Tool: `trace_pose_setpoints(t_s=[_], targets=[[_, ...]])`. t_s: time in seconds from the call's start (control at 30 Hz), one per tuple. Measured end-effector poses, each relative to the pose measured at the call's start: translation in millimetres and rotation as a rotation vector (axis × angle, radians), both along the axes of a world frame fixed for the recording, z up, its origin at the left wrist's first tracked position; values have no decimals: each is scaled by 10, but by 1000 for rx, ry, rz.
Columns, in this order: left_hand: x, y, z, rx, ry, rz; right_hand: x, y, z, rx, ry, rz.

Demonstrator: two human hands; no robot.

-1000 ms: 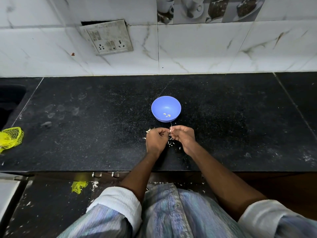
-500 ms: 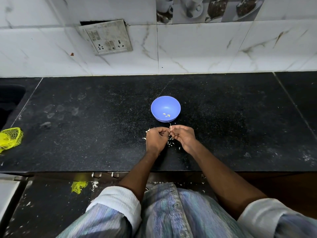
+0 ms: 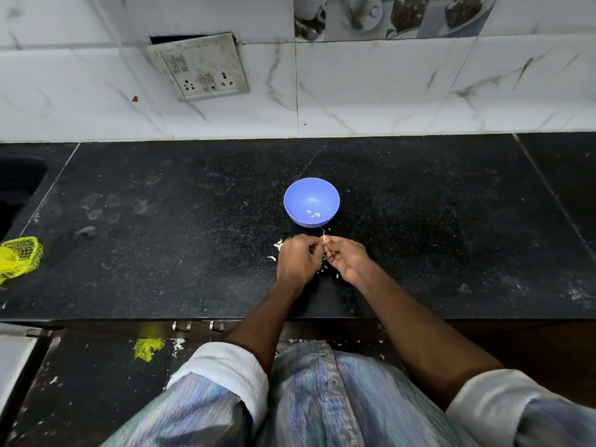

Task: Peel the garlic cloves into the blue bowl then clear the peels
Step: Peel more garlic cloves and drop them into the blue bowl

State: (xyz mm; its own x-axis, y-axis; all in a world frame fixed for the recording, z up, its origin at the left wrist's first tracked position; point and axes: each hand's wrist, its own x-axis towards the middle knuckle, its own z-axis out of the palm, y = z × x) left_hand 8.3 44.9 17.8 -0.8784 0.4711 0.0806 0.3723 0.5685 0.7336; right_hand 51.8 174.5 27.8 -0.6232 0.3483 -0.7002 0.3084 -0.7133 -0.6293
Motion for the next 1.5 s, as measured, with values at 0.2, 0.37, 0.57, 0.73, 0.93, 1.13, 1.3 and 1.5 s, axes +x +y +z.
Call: trace_pose_setpoints(t_s=[0.2,0.37,0.57,0.73,0.93,1.13,1.3,1.5], targets=[[0,12,20,9,34,-41,21,-4,8,-44,-2,-1],[19,10,19,80,-14,-11,42,0,-13,-67,-2,26],[33,-20,-30,114,-60,3,42,43,-6,-116,52,45],[36,-24,18,142,-112,74,23,48,1,-104,68,67],[45,-48,72,133,-147,130,23,50,-58,-40,52,115],[66,-41,105,26,-119,122,18,53,-80,10,37,140],[52,-11,125,-5,-147,106,10,74,-43,-4,20,130],[22,-35,111,60,-152,132,10,125,-22,-54,-12,198]])
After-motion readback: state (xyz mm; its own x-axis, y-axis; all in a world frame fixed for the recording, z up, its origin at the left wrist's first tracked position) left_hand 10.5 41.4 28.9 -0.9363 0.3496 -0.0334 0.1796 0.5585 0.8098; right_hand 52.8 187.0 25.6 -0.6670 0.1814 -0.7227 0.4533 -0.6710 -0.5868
